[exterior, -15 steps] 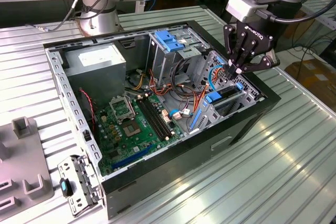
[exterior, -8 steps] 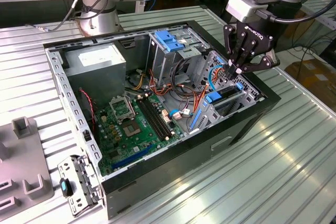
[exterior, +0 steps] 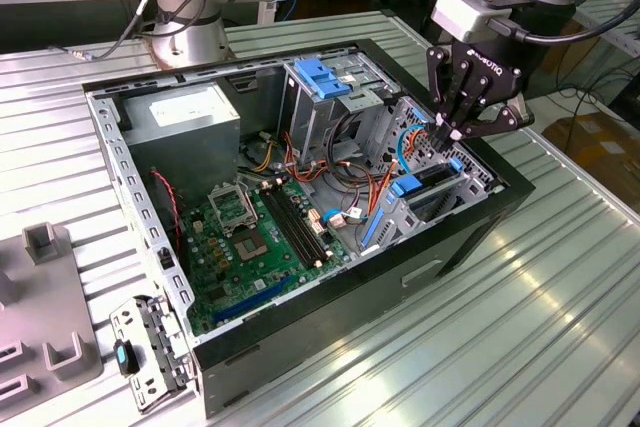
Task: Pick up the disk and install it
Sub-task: 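Insert the first disk wire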
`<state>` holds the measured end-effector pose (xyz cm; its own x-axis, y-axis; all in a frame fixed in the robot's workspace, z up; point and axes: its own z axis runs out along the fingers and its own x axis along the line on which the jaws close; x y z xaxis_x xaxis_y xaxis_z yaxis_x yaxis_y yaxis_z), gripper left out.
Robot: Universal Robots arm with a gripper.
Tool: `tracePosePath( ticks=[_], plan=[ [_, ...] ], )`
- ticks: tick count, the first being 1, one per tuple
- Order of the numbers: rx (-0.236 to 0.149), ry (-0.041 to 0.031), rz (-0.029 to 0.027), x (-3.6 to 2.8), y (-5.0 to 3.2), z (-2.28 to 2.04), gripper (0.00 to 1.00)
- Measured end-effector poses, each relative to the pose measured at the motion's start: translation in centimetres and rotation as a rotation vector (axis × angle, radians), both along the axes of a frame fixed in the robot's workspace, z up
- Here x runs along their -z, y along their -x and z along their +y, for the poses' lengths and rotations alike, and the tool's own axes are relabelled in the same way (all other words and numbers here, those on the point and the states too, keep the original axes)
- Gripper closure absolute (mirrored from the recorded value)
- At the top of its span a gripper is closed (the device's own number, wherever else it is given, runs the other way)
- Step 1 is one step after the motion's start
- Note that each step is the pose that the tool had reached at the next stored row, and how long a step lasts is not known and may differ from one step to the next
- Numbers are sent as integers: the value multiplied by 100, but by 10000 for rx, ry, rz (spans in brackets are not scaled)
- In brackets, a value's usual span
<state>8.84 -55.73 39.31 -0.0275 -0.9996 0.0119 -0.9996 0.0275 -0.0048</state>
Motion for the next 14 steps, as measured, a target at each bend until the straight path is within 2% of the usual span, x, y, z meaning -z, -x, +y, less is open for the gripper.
tracePosePath(
  ticks=[9,14],
  plan=[
    [0,0,0,0,-90,0,89],
    [-10,0,0,0,-108,0,89]
  ],
)
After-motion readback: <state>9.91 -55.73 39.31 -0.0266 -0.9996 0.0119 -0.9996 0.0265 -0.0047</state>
